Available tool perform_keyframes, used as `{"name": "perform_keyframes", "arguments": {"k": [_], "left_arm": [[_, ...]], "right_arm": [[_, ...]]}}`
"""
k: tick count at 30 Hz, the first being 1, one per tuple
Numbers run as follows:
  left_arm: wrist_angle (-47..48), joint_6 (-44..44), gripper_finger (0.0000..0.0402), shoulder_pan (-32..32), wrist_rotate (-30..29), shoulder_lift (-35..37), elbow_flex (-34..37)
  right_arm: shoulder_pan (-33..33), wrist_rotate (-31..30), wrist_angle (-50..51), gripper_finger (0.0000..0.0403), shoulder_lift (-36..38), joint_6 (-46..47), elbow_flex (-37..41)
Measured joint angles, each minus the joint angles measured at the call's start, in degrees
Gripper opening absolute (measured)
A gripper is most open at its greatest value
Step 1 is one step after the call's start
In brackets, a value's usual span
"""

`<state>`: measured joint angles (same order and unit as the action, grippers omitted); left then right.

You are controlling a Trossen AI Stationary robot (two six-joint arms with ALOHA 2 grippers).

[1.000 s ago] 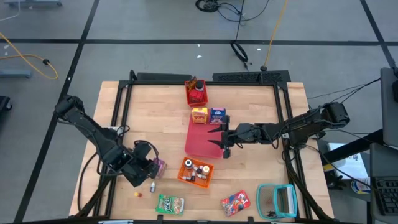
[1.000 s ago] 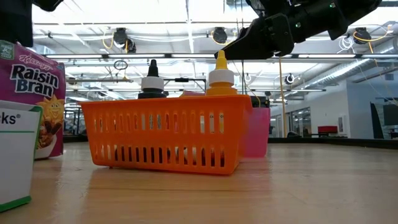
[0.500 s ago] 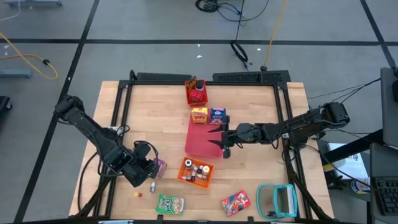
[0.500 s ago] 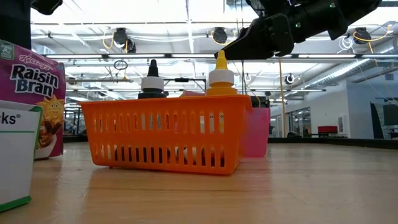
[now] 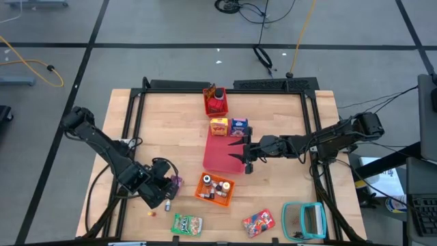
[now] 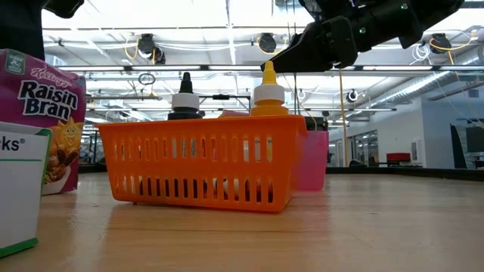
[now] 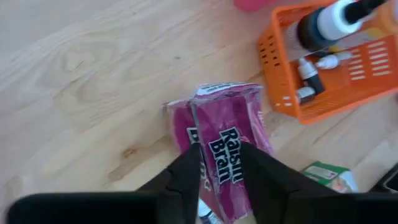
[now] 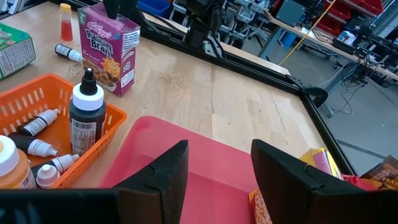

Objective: Pick & Place Kitchen Items
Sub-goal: Put the violet cereal box into the pink bin

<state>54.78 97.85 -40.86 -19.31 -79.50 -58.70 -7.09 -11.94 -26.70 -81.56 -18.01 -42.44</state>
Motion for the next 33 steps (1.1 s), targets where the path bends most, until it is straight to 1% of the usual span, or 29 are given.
{"name": "perform_keyframes", "arguments": {"k": [6,7,15,19,23,29,33], "left_arm": [[1.65,-1.18,0.0015,0.40,2.73,-0.02,-0.02],[2.07,-1.12,0.0009,0.44,2.91,-0.02,-0.02],[2.08,-0.72,0.0001,1.02,3.72,-0.02,-0.01],[2.18,-1.99,0.0001,1.84,4.13,0.41,-0.09],[3.50,-5.11,0.0000,2.90,4.56,0.35,-2.47],[10.80,-8.87,0.0000,5.15,3.73,0.37,-7.98],[14.19,-13.17,0.0000,7.31,2.11,0.37,-11.15]], "right_arm": [[-0.02,0.00,0.04,0.0169,0.00,0.66,0.00],[-0.01,0.01,0.04,0.0169,0.00,0.67,0.00],[0.00,0.00,0.04,0.0169,0.00,0.80,0.00],[-0.01,0.00,0.04,0.0169,0.00,0.80,0.00],[-0.02,0.02,0.04,0.0169,0.00,0.82,0.00],[-0.01,0.01,0.05,0.0169,0.00,0.81,0.00],[0.00,0.02,0.07,0.0169,0.00,0.80,0.00]]}}
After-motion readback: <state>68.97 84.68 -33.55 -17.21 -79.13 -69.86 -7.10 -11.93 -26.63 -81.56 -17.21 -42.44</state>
